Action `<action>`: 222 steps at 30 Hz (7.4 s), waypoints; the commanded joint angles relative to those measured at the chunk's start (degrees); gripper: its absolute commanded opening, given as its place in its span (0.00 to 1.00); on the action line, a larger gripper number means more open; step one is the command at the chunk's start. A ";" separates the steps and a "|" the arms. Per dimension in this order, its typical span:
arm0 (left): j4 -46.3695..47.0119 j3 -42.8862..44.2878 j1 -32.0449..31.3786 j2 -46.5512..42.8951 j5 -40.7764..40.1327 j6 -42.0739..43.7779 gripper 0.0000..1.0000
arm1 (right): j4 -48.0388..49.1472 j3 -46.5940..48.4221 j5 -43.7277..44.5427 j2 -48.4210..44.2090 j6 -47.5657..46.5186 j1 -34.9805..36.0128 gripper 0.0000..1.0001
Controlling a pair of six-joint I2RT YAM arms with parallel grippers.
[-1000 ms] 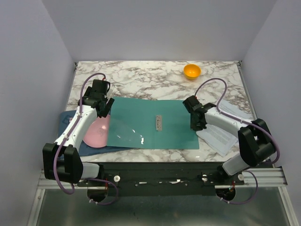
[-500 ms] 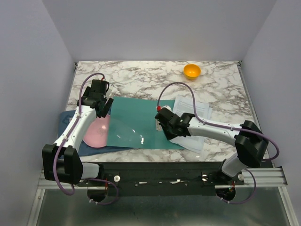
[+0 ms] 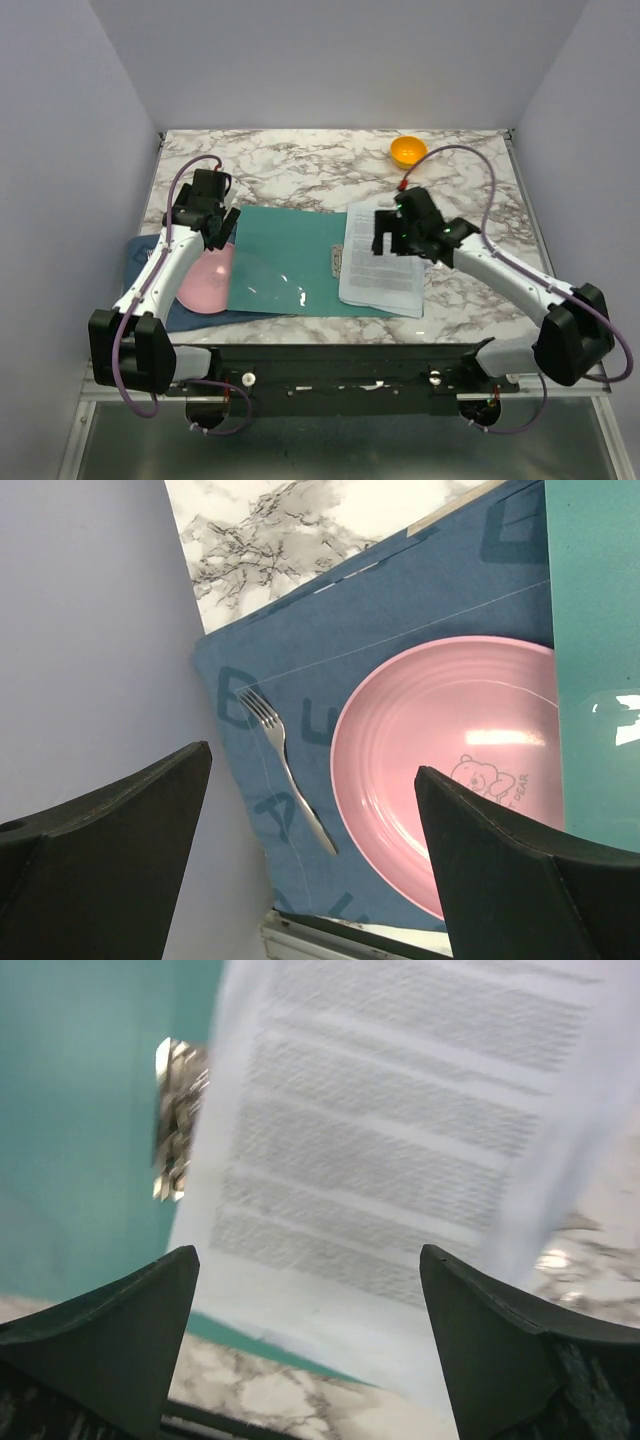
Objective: Put the files into the folder
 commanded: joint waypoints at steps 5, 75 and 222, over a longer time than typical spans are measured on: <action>-0.22 -0.24 0.56 -1.22 -0.23 0.94 0.99 | 8.81 -4.94 -11.57 -0.82 -3.38 -20.19 0.80; 10.42 -14.04 1.53 1.85 -5.24 6.83 0.99 | 15.50 -7.22 -26.45 15.29 -2.07 -33.56 0.57; 10.68 -18.00 3.20 -2.45 -3.57 6.31 0.99 | 15.85 3.77 -34.18 21.18 -12.08 -7.45 0.41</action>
